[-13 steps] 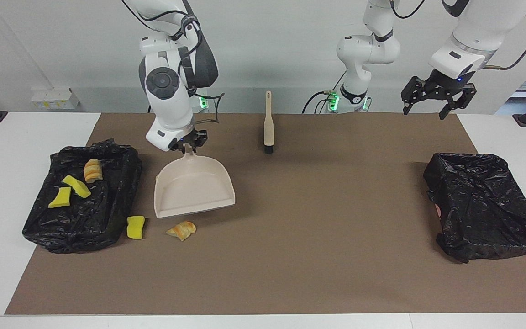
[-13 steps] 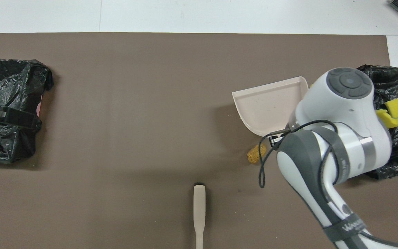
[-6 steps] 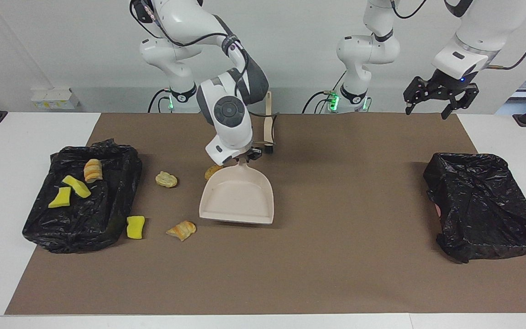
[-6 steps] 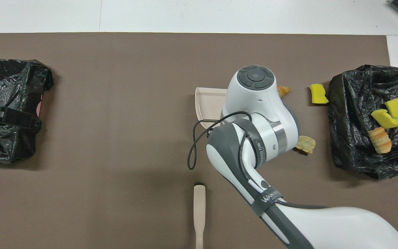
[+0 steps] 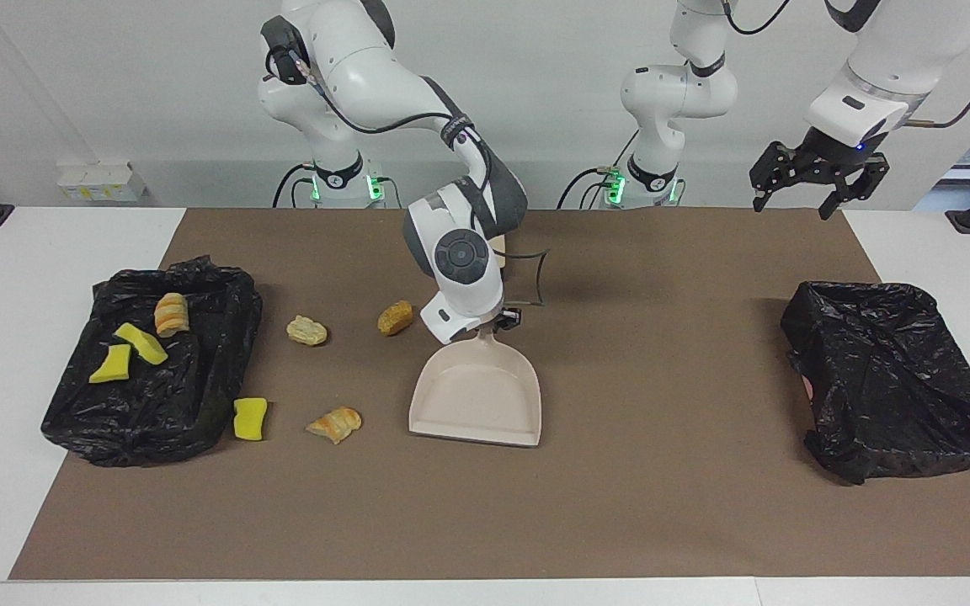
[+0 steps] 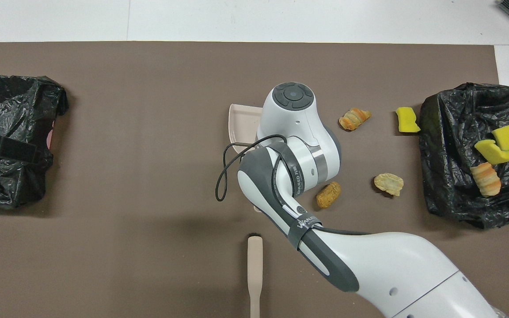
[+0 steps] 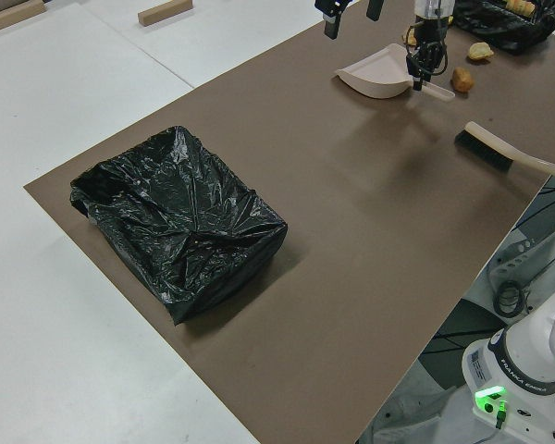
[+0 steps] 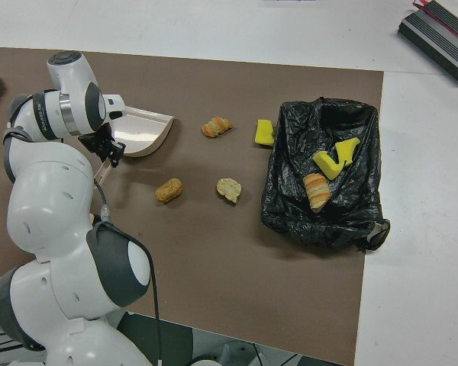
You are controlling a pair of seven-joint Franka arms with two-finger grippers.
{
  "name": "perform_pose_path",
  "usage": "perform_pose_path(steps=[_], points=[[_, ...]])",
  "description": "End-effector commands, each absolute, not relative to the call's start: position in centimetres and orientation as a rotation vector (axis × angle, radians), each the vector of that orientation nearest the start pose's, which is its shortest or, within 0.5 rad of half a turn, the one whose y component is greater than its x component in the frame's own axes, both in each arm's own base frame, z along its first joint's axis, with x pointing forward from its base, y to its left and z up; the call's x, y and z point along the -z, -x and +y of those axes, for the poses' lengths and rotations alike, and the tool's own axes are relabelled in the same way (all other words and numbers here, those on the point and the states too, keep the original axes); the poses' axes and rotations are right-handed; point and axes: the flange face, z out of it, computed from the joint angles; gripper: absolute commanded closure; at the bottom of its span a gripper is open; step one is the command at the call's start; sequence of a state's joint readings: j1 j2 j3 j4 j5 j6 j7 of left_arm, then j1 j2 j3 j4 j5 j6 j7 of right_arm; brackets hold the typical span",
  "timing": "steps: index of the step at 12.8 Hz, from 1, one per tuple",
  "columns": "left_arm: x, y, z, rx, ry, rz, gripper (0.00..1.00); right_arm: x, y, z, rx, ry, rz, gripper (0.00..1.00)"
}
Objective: Sweep and dump trash in bin
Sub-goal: 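Lower the empty dustpan onto the table center with the right gripper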
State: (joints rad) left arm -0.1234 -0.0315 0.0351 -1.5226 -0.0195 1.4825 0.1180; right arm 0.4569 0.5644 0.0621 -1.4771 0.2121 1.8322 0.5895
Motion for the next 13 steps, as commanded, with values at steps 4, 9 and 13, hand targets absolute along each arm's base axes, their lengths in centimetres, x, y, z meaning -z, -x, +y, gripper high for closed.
perform_pose_path(steps=[4,9,13], points=[[-66.1,-53.0,-5.0,0.000,3.130,0.333,0.00,-36.0,-59.0,35.1,-0.302,2.958,0.154,0.00],[-66.2,-53.6,-7.1,0.096,3.129,0.409,0.00,-40.7,-52.8,34.8,-0.243,3.020,0.034,0.00],[-64.2,-53.9,-13.4,0.168,3.112,0.561,0.00,-43.8,-46.6,32.1,-0.176,3.073,-0.007,0.00]])
